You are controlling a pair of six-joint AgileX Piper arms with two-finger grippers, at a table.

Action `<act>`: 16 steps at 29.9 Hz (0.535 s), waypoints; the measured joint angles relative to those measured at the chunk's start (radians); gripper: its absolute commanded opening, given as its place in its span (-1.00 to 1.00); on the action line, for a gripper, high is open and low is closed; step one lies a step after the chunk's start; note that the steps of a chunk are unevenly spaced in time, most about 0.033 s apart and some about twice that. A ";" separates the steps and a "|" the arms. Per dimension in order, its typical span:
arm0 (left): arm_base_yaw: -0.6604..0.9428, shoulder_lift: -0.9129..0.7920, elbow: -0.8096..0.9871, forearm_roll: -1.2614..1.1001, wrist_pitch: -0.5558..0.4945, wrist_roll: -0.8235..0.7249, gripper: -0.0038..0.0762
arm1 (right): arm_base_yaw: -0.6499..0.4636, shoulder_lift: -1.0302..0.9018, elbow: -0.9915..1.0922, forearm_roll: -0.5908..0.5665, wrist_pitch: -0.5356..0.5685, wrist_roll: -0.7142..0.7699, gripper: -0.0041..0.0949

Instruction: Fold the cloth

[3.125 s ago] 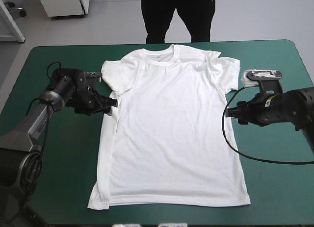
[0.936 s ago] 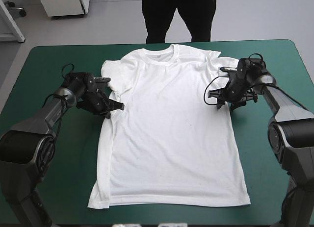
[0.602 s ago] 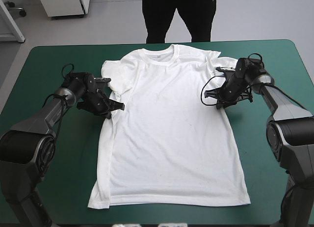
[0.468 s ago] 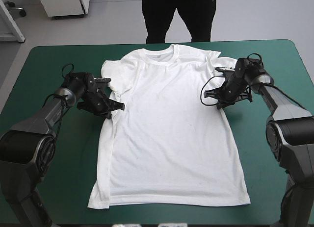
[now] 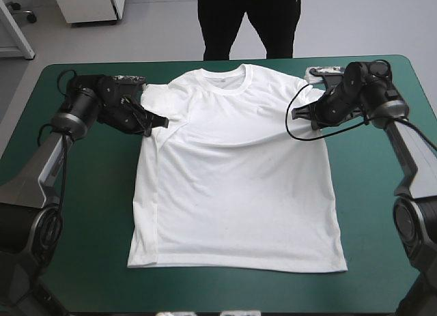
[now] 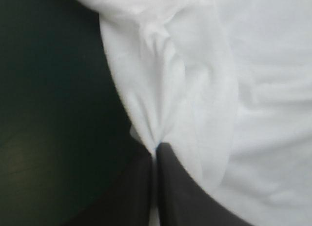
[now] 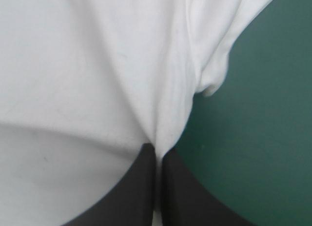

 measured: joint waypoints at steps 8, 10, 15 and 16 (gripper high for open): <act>0.000 -0.165 -0.120 0.000 0.062 0.022 -0.93 | 0.001 -0.238 0.000 -0.023 -0.026 0.000 -0.95; 0.000 -0.214 -0.145 0.000 0.069 0.024 -0.93 | 0.001 -0.293 0.000 -0.025 -0.038 0.000 -0.95; 0.000 -0.320 -0.209 0.000 0.079 0.025 -0.93 | 0.001 -0.391 -0.037 -0.036 -0.043 0.000 -0.95; 0.000 -0.340 -0.222 0.000 0.079 0.025 -0.93 | 0.001 -0.406 -0.056 -0.039 -0.043 0.000 -0.95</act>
